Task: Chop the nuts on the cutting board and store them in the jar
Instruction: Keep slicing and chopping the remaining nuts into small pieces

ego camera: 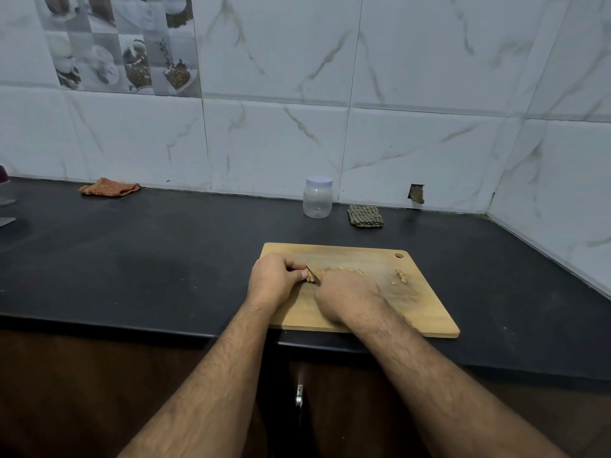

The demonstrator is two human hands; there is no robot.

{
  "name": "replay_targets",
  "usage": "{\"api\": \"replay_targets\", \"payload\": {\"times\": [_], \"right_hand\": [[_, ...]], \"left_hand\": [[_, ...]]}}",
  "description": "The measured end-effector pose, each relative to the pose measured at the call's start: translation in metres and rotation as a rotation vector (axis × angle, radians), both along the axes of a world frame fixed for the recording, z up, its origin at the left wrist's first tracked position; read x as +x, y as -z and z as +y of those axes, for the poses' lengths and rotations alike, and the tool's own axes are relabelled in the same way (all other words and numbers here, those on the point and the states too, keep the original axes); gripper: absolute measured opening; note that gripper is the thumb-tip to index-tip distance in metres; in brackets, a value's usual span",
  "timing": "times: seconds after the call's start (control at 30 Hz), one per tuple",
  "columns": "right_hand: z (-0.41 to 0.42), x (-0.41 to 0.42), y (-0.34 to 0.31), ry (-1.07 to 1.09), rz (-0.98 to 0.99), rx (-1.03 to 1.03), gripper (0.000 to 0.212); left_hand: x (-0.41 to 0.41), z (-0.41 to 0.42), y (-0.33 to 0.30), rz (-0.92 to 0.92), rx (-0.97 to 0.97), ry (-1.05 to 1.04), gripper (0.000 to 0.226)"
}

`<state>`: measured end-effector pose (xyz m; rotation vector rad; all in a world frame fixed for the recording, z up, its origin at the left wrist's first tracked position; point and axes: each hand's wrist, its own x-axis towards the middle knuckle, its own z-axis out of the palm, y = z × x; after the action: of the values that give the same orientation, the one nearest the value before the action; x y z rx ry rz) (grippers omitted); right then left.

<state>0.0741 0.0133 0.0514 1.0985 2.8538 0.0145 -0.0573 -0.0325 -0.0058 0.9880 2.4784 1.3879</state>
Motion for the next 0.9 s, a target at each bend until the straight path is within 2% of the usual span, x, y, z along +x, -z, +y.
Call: {"api": "replay_targets", "payload": {"times": [0.27,0.43,0.73,0.9], "right_hand": [[-0.002,0.001,0.002,0.001,-0.029,-0.025,0.035],[-0.01,0.023,0.002,0.022,-0.047,-0.044,0.028],[-0.018,0.035,0.006,0.108,0.035,-0.11,0.024],[-0.018,0.022,0.001,0.117,0.064,-0.107,0.029]], "left_hand": [[-0.002,0.001,0.002,0.003,0.003,-0.013,0.01],[-0.005,0.001,0.001,-0.008,0.006,-0.004,0.012],[-0.009,0.0,-0.001,-0.019,-0.001,0.054,0.008],[-0.009,0.001,0.0,-0.03,0.012,0.048,0.011]]}}
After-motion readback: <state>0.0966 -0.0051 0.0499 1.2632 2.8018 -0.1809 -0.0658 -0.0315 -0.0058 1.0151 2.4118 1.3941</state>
